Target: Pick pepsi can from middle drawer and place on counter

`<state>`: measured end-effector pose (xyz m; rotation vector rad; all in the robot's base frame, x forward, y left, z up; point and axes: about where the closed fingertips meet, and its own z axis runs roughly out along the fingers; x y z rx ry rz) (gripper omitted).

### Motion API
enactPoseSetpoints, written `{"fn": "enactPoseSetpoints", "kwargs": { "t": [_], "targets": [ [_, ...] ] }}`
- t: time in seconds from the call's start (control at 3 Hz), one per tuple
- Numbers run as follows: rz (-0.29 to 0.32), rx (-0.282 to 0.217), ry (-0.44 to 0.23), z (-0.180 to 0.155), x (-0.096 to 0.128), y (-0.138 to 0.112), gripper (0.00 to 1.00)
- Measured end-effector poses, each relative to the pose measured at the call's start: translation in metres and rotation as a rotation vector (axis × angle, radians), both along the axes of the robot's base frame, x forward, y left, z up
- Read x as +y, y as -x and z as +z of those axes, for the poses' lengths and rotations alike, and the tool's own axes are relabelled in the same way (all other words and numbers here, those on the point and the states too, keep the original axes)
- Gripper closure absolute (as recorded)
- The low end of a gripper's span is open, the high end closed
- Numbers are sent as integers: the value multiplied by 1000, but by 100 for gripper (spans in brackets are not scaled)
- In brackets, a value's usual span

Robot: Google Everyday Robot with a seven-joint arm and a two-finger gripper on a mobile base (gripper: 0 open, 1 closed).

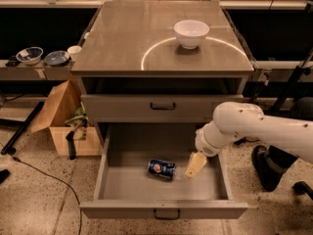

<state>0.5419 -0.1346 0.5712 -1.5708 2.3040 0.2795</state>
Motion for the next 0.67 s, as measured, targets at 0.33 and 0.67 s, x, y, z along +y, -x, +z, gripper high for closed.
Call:
{"fn": "enactPoseSetpoints", "kwargs": {
  "t": [0.33,0.67],
  "targets": [
    [-14,1,-19,-21,2,-7,0],
    [-14,-3,-36,-42,10,-12,0]
  ]
}}
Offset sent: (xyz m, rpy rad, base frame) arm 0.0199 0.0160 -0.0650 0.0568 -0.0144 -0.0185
